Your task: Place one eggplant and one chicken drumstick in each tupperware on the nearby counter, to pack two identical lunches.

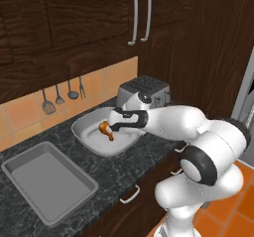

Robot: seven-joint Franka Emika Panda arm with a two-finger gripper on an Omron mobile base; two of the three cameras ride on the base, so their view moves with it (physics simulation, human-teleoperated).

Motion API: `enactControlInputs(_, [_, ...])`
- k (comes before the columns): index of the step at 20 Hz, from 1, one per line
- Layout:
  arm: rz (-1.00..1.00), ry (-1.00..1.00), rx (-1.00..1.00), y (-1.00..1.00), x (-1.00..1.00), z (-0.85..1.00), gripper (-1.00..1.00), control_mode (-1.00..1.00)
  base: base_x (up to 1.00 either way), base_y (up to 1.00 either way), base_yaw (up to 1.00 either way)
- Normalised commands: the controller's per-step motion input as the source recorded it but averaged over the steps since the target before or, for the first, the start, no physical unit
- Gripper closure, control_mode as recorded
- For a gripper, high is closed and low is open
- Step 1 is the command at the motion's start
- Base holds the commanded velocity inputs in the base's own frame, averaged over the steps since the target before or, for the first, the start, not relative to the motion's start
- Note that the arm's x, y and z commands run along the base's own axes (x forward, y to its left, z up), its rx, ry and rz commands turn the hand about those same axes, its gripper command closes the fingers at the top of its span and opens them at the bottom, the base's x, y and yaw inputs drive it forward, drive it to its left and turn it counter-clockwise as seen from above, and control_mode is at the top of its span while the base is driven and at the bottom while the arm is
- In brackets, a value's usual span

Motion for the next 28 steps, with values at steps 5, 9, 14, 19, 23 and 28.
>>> enactControlInputs(5, [-0.39, 0.05, 0.00, -0.88, -0.45, 0.93, -1.00, -1.00, 0.00, 0.00, 0.00])
enactControlInputs(9, [-0.37, 0.00, 0.00, -0.97, -0.66, 0.69, -1.00, -1.00, 0.00, 0.00, 0.00])
enactControlInputs(14, [-0.06, -0.11, 0.00, -0.77, -1.00, 0.41, -1.00, -1.00, 0.00, 0.00, 0.00])
enactControlInputs(19, [0.09, -0.26, 0.00, -0.62, -1.00, 0.23, -1.00, -1.00, 0.00, 0.00, 0.00])
enactControlInputs(23, [0.01, -0.07, -0.04, 0.00, -0.81, 0.00, -1.00, -1.00, 0.00, 0.00, 0.00])
enactControlInputs(28, [-0.09, 0.00, -0.06, 0.04, -0.44, 0.00, -1.00, -1.00, 0.00, 0.00, 0.00])
